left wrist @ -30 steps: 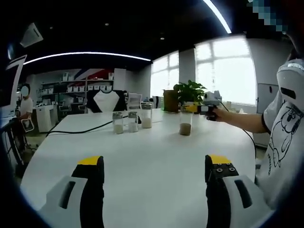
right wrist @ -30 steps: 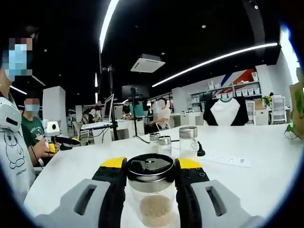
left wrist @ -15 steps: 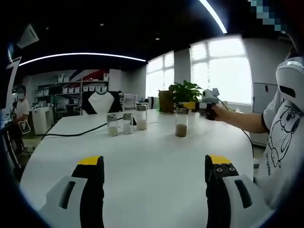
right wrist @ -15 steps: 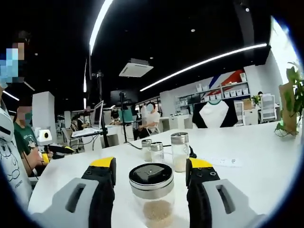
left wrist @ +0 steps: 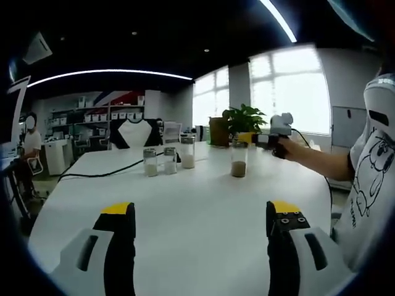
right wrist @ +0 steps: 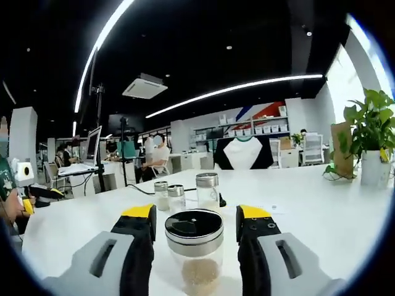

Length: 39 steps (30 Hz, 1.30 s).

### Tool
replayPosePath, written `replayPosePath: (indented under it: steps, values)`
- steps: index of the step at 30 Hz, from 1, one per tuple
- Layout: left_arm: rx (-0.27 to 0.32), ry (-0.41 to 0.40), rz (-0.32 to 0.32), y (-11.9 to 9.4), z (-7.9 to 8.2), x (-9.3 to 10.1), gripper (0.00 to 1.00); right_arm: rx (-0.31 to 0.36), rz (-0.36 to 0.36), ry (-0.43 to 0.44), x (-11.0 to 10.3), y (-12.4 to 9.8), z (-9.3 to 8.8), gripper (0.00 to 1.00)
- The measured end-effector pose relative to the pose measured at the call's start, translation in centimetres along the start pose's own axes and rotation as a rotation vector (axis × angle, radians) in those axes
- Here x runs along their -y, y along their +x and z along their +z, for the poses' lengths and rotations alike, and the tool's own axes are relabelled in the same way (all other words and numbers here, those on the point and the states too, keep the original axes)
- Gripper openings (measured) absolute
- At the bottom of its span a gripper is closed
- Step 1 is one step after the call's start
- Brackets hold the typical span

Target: Rotate the seasoning bottle until the label or dispensing opening points toward the visible target arrow and the bottle remains upright within the marked orientation range

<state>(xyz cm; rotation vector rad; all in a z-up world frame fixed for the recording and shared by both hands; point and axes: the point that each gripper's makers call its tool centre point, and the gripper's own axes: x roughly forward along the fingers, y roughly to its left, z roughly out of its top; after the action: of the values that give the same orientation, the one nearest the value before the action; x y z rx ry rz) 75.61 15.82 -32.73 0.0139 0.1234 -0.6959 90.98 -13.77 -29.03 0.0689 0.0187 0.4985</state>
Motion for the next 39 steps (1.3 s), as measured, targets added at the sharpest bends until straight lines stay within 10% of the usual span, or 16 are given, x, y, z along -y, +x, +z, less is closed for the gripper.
replayPosePath:
  steps: [18, 39]
  values:
    - [-0.007, -0.003, 0.0, 0.1, -0.3, -0.5, 0.92, -0.019, -0.157, -0.055, 1.1, 0.6, -0.8, 0.45]
    - [0.011, 0.002, -0.025, 0.0, -0.1, -0.4, 0.92, -0.018, -0.057, -0.029, 0.6, 0.4, -0.9, 0.39]
